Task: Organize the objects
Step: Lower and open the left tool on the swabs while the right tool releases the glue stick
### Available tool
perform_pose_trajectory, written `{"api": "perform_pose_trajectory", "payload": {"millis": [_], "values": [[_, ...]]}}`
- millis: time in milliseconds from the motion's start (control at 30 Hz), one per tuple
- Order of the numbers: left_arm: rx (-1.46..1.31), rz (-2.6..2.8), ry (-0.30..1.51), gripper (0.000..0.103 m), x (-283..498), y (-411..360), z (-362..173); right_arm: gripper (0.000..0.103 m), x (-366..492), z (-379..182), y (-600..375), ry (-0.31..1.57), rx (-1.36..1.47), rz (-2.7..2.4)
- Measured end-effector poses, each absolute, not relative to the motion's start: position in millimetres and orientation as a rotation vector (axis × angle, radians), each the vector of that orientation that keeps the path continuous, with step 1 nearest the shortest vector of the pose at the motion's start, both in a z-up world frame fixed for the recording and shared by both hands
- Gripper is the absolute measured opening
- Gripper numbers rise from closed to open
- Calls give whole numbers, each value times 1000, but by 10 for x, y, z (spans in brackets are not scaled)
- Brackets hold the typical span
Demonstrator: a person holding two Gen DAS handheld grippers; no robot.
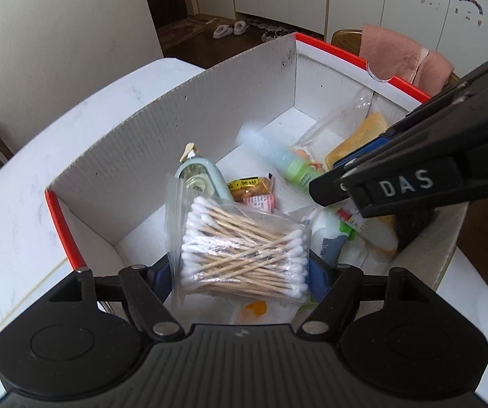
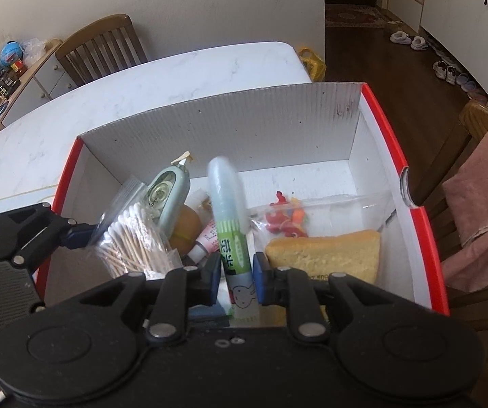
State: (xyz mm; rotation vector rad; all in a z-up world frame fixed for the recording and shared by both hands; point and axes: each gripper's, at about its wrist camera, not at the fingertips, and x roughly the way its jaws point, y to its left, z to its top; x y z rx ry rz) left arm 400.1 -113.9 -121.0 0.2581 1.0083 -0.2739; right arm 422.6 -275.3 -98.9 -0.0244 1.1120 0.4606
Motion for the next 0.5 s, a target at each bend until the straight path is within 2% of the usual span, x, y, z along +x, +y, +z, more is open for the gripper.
{"api": "perform_pose_trajectory", "payload": {"millis": [500], "values": [[169, -274, 932, 75, 3692, -934, -965, 25, 3942, -733, -2723, 1063, -49, 497]]}}
